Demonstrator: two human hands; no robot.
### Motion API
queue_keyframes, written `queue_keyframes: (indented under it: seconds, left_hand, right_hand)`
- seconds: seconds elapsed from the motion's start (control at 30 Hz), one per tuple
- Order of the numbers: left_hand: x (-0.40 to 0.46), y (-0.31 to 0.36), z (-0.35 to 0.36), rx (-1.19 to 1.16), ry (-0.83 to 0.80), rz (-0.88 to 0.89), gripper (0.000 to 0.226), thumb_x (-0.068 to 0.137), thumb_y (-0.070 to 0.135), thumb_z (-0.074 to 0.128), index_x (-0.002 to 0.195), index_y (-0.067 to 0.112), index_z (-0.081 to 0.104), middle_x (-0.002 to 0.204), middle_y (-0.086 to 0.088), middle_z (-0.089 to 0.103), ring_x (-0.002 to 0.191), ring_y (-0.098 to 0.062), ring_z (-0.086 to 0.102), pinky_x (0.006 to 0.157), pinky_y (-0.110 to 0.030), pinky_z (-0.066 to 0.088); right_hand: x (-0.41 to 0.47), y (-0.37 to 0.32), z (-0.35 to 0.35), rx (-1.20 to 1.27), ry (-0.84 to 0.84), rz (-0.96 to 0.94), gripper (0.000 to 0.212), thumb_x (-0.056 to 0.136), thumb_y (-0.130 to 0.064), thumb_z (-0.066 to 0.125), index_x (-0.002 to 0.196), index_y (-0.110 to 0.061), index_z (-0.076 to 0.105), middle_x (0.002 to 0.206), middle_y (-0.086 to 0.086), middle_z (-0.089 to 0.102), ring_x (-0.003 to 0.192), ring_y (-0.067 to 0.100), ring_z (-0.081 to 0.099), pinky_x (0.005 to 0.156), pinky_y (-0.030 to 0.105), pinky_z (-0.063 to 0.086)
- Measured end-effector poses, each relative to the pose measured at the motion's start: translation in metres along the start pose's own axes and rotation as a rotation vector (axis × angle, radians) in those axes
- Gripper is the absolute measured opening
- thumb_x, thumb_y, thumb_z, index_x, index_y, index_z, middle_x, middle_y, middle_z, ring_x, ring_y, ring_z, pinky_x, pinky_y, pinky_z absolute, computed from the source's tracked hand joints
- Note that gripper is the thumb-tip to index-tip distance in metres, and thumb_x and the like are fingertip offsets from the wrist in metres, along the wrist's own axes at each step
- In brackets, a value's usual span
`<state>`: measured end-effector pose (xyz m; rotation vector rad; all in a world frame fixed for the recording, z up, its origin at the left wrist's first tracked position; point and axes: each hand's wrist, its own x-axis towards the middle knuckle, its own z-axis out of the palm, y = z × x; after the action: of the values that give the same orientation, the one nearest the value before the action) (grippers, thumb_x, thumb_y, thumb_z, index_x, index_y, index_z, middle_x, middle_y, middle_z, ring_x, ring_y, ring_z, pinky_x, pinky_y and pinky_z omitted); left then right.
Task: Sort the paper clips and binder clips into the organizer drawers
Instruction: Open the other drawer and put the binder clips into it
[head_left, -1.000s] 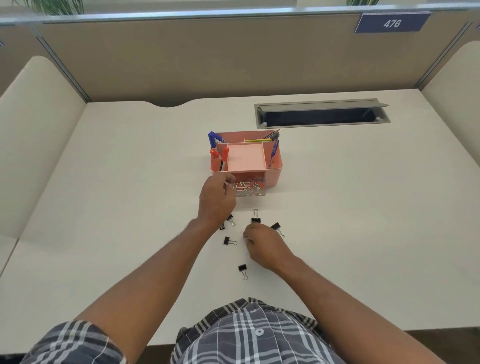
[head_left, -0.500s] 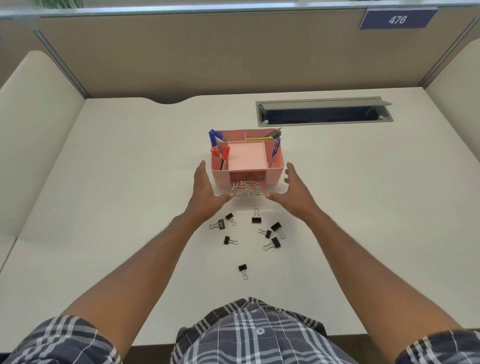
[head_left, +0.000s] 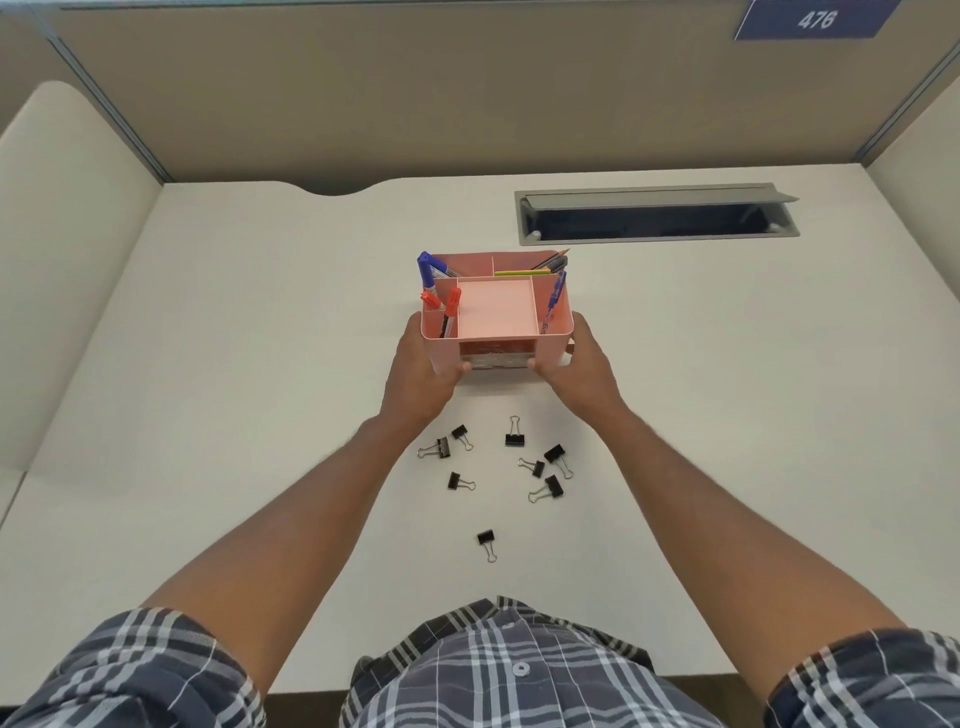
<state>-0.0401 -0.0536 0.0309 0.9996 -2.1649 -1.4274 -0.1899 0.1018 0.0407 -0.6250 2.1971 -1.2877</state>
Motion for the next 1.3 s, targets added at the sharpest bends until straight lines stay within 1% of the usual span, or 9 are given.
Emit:
queue_keyframes:
  seconds: [0.17, 0.27, 0.5, 0.57, 0.67, 0.73, 0.87, 1.1, 1.3]
  left_hand:
    - [0.002, 0.004, 0.009, 0.062, 0.120, -0.051, 0.059, 0.082, 0.024, 0.074, 0.130, 0.029, 0.040, 0.125, 0.012, 0.056, 0.110, -0.010, 0.055, 0.086, -0.028, 0.048]
    - [0.003, 0.007, 0.013, 0.064, 0.168, -0.079, 0.055, 0.084, 0.023, 0.073, 0.128, 0.028, 0.042, 0.125, 0.009, 0.059, 0.107, -0.011, 0.058, 0.078, -0.022, 0.046]
    - [0.003, 0.002, 0.018, 0.100, 0.212, -0.098, 0.051, 0.085, 0.029, 0.072, 0.125, 0.029, 0.042, 0.122, 0.011, 0.059, 0.106, -0.011, 0.059, 0.081, -0.028, 0.049]
    - [0.001, -0.001, 0.019, 0.103, 0.206, -0.093, 0.048, 0.085, 0.028, 0.072, 0.123, 0.029, 0.043, 0.119, 0.011, 0.059, 0.105, -0.011, 0.058, 0.082, -0.030, 0.051]
    - [-0.004, -0.009, 0.021, 0.127, 0.200, -0.121, 0.050, 0.088, 0.025, 0.069, 0.129, 0.026, 0.042, 0.120, 0.009, 0.056, 0.108, -0.012, 0.055, 0.089, -0.032, 0.052]
    - [-0.008, -0.016, 0.024, 0.170, 0.197, -0.168, 0.054, 0.089, 0.021, 0.066, 0.136, 0.019, 0.040, 0.129, 0.001, 0.055, 0.116, -0.017, 0.054, 0.094, -0.035, 0.051]
    - [-0.017, -0.027, 0.026, 0.263, 0.184, -0.216, 0.044, 0.090, 0.016, 0.059, 0.132, 0.013, 0.047, 0.125, -0.004, 0.057, 0.115, -0.022, 0.056, 0.094, -0.034, 0.049]
    - [-0.033, -0.039, 0.025, 0.298, 0.138, -0.186, 0.027, 0.094, 0.009, 0.048, 0.117, 0.013, 0.061, 0.114, -0.002, 0.065, 0.105, -0.020, 0.060, 0.087, -0.028, 0.045]
    - [-0.037, -0.043, 0.021, 0.266, 0.124, -0.196, 0.034, 0.091, 0.001, 0.044, 0.115, 0.014, 0.063, 0.115, 0.000, 0.066, 0.107, -0.017, 0.060, 0.091, -0.029, 0.048]
  right_hand:
    - [0.003, -0.004, 0.014, 0.012, 0.150, 0.025, 0.042, 0.080, -0.019, 0.072, 0.114, -0.026, 0.049, 0.100, -0.016, 0.059, 0.088, 0.005, 0.057, 0.077, 0.030, 0.049]
    - [0.005, -0.005, 0.020, 0.007, 0.206, 0.031, 0.037, 0.079, -0.021, 0.072, 0.107, -0.029, 0.049, 0.091, -0.021, 0.056, 0.086, 0.007, 0.059, 0.073, 0.031, 0.051]
    - [0.007, 0.004, 0.023, -0.027, 0.243, 0.043, 0.044, 0.083, -0.027, 0.072, 0.120, -0.023, 0.050, 0.107, -0.013, 0.054, 0.090, 0.008, 0.056, 0.063, 0.020, 0.043]
    - [0.004, 0.010, 0.026, -0.012, 0.299, 0.115, 0.047, 0.084, -0.029, 0.070, 0.124, -0.019, 0.046, 0.114, -0.007, 0.052, 0.094, 0.011, 0.056, 0.070, 0.023, 0.045]
    - [-0.008, 0.023, 0.034, -0.153, 0.379, 0.121, 0.025, 0.088, -0.026, 0.059, 0.109, -0.018, 0.049, 0.108, -0.001, 0.054, 0.094, 0.019, 0.058, 0.076, 0.032, 0.048]
    - [-0.015, 0.029, 0.042, -0.272, 0.267, -0.028, 0.012, 0.090, -0.020, 0.051, 0.102, -0.019, 0.055, 0.101, -0.001, 0.057, 0.091, 0.020, 0.059, 0.075, 0.034, 0.050]
    - [-0.019, 0.031, 0.058, -0.569, 0.059, -0.342, 0.041, 0.093, -0.016, 0.050, 0.133, -0.021, 0.054, 0.105, 0.006, 0.059, 0.095, 0.023, 0.057, 0.074, 0.037, 0.053]
    - [-0.010, 0.026, 0.061, -0.691, -0.002, -0.335, 0.048, 0.093, -0.013, 0.051, 0.141, -0.016, 0.047, 0.108, 0.013, 0.057, 0.101, 0.031, 0.054, 0.071, 0.041, 0.054]
    - [-0.013, 0.022, 0.057, -0.677, -0.017, -0.324, 0.048, 0.090, -0.007, 0.050, 0.137, -0.019, 0.050, 0.106, 0.011, 0.057, 0.098, 0.030, 0.054, 0.071, 0.042, 0.054]
